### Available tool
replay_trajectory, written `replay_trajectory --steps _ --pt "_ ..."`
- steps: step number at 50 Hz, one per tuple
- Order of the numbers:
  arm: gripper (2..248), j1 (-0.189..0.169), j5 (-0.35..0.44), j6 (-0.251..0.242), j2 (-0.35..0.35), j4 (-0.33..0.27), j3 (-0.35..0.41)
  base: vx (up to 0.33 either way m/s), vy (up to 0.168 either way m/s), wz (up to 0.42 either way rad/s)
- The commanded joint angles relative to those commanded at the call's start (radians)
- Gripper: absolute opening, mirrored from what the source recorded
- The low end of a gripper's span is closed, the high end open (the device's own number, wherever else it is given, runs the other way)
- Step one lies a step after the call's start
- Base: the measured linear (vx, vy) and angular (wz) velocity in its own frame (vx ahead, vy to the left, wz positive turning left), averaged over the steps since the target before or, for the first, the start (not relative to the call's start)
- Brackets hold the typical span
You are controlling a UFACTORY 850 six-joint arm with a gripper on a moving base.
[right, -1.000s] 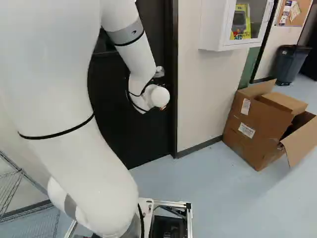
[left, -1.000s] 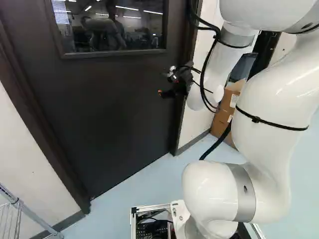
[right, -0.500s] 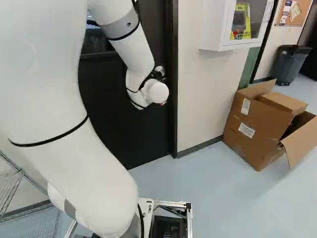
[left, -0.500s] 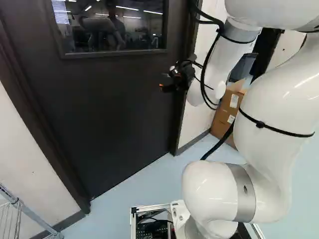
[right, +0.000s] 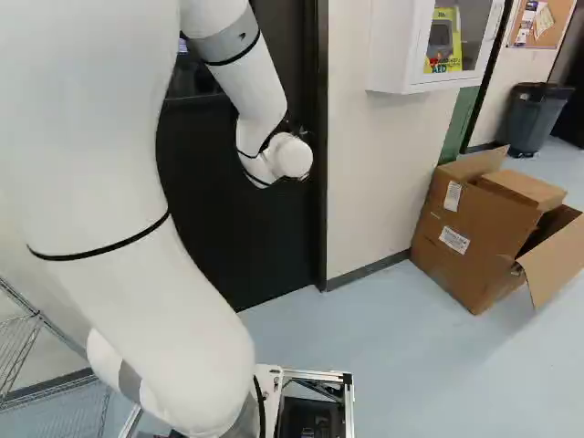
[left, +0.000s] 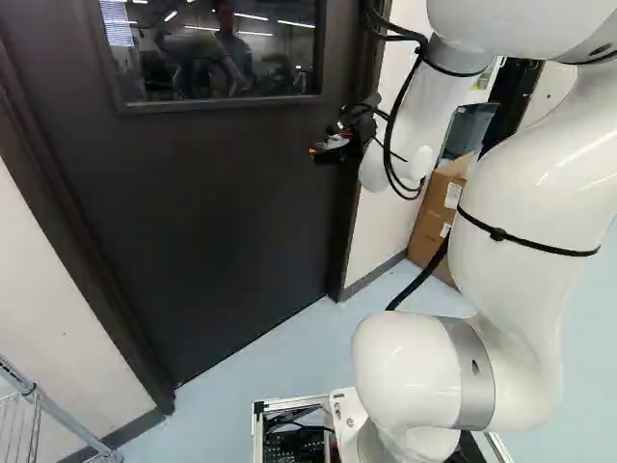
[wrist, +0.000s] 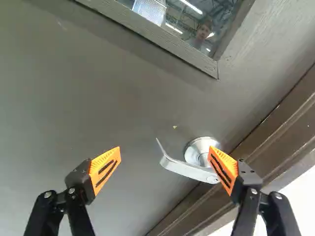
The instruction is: Open the door and move inside
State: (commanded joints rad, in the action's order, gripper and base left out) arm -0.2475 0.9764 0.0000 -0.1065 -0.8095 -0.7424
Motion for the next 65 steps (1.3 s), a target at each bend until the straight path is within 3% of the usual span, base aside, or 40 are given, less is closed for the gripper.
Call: replay_trajectory --steps 33,65 --pt "247 0.009 0.0 0.0 -0.116 0.0 -0.048 0.0 0.0 0.0" --pt "247 -0.009 0.0 0.0 -0.172 0.0 -0.028 0.0 0.0 -0.002"
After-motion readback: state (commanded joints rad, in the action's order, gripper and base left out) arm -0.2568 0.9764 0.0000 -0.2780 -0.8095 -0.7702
